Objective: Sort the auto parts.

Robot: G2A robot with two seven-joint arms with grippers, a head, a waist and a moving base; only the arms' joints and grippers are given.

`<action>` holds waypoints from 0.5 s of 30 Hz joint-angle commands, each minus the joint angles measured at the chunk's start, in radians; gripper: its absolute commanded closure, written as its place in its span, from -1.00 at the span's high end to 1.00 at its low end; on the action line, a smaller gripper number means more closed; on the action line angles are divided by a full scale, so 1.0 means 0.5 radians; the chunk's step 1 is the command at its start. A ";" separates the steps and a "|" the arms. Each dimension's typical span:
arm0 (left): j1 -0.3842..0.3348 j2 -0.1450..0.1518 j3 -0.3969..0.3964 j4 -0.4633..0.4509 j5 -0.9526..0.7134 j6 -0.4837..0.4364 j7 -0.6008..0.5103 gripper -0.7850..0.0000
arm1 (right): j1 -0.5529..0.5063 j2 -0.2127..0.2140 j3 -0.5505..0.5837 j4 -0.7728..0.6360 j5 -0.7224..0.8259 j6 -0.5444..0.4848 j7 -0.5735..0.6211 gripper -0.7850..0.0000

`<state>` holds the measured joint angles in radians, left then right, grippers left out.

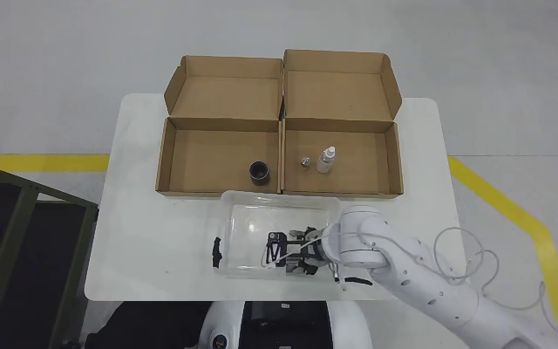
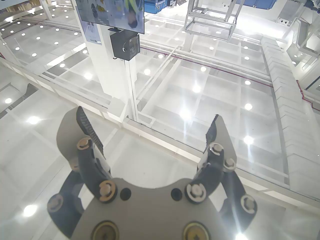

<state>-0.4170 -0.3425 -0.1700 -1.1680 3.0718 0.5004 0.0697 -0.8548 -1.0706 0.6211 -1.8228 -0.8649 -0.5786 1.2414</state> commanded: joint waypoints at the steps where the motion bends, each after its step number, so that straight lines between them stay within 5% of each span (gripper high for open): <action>1: 0.000 0.000 0.000 0.000 0.000 0.000 0.000 1.00 | 0.008 0.010 -0.010 0.000 0.001 0.000 0.000 0.46; 11: 0.000 0.000 0.000 0.000 0.000 0.000 0.000 1.00 | -0.039 0.026 0.001 -0.087 -0.163 0.092 -0.033 0.21; 15: 0.000 0.000 0.000 0.000 0.000 0.000 0.000 1.00 | -0.045 0.020 -0.030 -0.070 -0.179 0.055 -0.046 0.26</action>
<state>-0.4170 -0.3425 -0.1700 -1.1680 3.0718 0.5004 0.0697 -0.8785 -1.0596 0.6108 -1.8599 -0.9504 -0.5466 1.2192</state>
